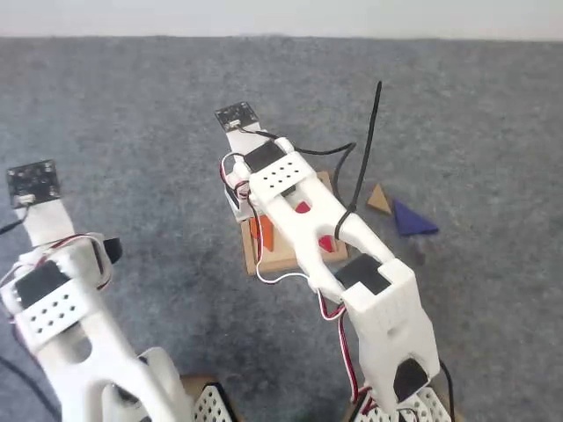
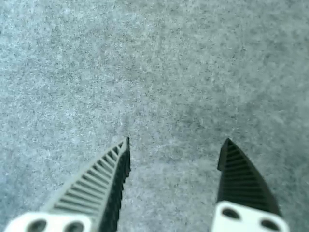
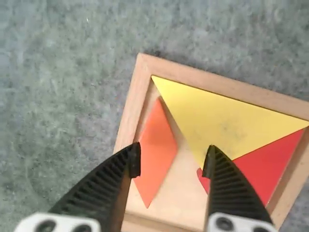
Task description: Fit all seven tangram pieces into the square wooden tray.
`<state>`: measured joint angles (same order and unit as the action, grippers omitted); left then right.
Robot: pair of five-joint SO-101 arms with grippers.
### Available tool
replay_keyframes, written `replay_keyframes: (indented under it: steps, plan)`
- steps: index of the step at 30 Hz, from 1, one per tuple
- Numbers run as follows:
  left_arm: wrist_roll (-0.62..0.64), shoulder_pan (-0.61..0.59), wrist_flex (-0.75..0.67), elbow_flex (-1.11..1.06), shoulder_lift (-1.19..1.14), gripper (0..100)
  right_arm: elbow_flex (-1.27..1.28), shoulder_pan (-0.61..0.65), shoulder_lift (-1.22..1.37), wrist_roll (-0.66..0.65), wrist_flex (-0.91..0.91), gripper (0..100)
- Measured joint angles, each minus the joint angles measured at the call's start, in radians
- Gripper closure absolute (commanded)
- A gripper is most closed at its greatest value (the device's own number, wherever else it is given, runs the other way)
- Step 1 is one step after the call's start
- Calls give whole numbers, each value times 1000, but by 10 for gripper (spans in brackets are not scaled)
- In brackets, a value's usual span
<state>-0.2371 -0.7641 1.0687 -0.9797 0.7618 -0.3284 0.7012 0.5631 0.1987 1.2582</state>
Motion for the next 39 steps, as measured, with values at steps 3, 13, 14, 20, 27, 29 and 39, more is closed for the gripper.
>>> replay_keyframes:
  steps: [3, 13, 14, 20, 27, 29, 39]
  plan:
    - [0, 0, 0, 0, 0, 717, 0, -2, 0, -6, 3, 794]
    - [0, 0, 0, 0, 0, 717, 9, -91, -57, -57, 141, 902]
    - [0, 0, 0, 0, 0, 717, 31, -91, -83, -57, 127, 901]
    - [0, 0, 0, 0, 0, 717, 342, -51, -284, -57, -91, 903]
    - [0, -2, 0, 0, 0, 717, 534, -25, -353, -57, -278, 905]
    - [0, 0, 0, 0, 0, 717, 539, -14, -354, -57, -290, 905]
    - [0, 0, 0, 0, 0, 717, 496, 29, -241, -57, -296, 905]
